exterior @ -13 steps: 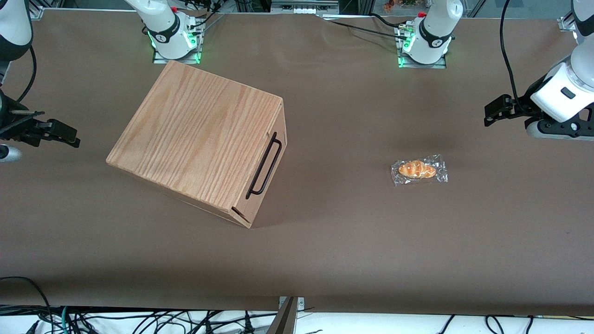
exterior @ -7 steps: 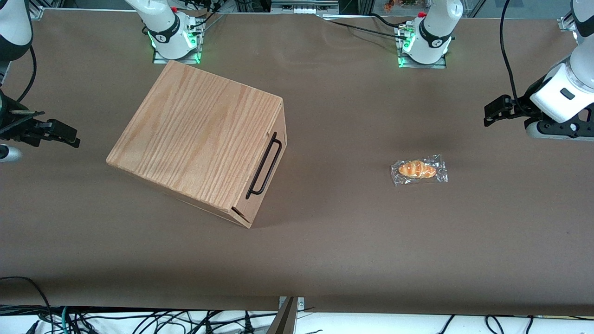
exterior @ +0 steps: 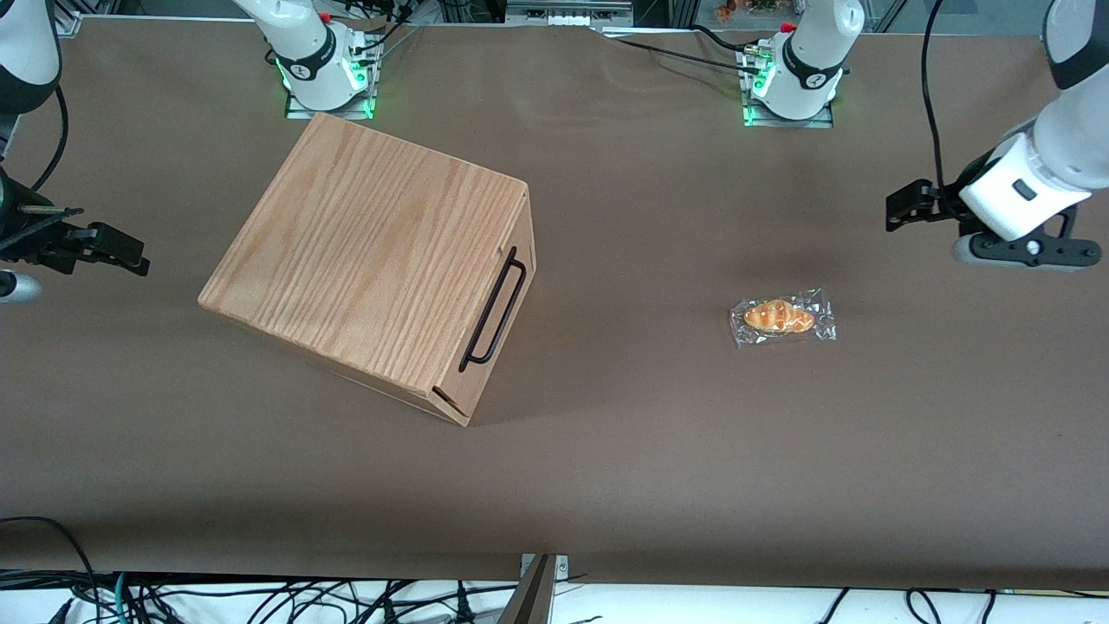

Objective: Open top drawer with left arm
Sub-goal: 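Move the left gripper down toward the black drawer handle of the wooden cabinet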

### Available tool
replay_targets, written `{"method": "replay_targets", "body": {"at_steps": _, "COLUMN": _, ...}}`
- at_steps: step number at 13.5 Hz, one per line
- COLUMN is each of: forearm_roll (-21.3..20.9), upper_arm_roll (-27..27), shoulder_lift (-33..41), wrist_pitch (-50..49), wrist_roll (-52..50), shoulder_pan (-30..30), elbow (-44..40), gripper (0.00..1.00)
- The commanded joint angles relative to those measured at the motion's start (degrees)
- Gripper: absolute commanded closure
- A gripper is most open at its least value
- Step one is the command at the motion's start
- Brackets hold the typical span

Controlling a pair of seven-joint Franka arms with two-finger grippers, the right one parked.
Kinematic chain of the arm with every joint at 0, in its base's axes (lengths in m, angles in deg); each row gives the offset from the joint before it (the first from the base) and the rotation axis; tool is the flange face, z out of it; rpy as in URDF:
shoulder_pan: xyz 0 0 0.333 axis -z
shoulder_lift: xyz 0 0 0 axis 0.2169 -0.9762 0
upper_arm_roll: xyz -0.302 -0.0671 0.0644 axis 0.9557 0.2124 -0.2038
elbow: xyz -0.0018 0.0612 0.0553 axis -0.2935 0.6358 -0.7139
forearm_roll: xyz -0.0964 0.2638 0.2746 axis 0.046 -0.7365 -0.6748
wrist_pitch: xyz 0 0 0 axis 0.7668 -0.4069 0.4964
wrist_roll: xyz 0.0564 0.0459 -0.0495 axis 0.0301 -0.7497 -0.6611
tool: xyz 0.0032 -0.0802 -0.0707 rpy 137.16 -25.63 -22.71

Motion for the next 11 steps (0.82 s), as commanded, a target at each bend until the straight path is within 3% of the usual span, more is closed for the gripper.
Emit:
{"method": "replay_targets", "body": {"at_steps": 1, "forearm_roll": 3.16, "upper_arm_roll": 3.15, "shoulder_lift": -3.36, "wrist_pitch": -1.60, "wrist_roll": 0.85, "shoulder_pan": 0.31, "elbow": -2.08, "gripper": 0.00}}
{"method": "replay_targets", "body": {"at_steps": 6, "forearm_roll": 8.17, "upper_arm_roll": 11.15, "shoulder_lift": -17.23, "wrist_pitch": -1.08, "wrist_roll": -0.11, "shoulder_pan": 1.71, "elbow": -15.59, "gripper": 0.00}}
{"method": "replay_targets", "body": {"at_steps": 8, "forearm_roll": 9.05, "upper_arm_roll": 11.16, "shoulder_lift": -21.11, "wrist_pitch": 1.11, "wrist_roll": -1.16, "shoulder_pan": 6.00, "elbow": -20.08, "gripper": 0.00}}
{"method": "replay_targets", "body": {"at_steps": 11, "forearm_roll": 9.50, "upper_arm_roll": 11.16, "shoulder_lift": -23.40, "wrist_pitch": 10.67, "wrist_roll": -12.82, "shoulder_pan": 13.12, "elbow": -20.36, "gripper": 0.00}}
